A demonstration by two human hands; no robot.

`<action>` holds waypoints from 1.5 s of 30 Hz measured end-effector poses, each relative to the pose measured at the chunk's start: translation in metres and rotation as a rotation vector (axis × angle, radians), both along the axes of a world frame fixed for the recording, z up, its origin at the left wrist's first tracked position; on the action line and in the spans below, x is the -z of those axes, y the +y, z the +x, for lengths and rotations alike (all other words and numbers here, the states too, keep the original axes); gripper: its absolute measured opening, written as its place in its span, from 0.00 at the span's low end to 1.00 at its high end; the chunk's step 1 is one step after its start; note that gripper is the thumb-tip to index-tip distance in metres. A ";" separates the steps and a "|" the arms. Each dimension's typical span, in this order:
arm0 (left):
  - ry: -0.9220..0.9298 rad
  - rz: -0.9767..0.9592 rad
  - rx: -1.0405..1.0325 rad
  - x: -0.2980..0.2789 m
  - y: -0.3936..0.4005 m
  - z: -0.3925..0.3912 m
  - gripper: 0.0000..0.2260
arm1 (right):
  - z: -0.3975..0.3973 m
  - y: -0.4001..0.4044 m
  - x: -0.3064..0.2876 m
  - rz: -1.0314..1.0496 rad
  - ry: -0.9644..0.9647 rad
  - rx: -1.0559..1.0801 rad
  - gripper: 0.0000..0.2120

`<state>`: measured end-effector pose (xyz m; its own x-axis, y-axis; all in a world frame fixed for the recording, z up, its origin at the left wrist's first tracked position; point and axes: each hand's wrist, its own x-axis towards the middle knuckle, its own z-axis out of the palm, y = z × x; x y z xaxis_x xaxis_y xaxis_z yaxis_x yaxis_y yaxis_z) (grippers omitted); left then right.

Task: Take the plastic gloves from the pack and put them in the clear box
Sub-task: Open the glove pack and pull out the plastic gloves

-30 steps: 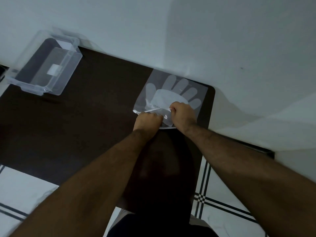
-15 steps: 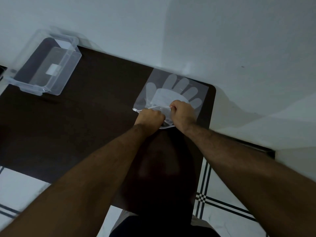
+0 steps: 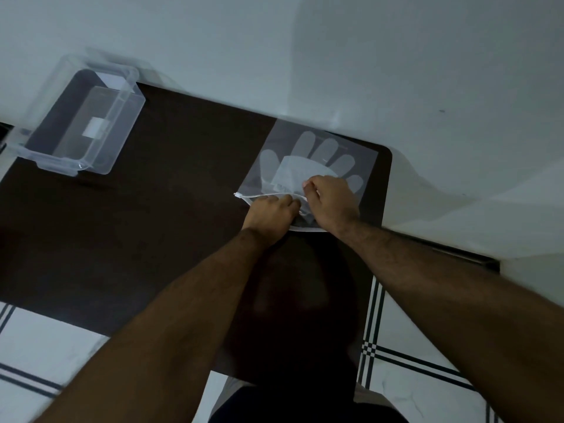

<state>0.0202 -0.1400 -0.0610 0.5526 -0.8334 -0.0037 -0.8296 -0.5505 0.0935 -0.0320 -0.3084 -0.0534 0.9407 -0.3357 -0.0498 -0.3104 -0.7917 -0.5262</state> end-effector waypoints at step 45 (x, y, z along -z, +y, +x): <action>0.105 -0.031 -0.296 0.005 0.167 -0.244 0.14 | -0.091 0.083 0.012 -0.364 0.039 -0.782 0.28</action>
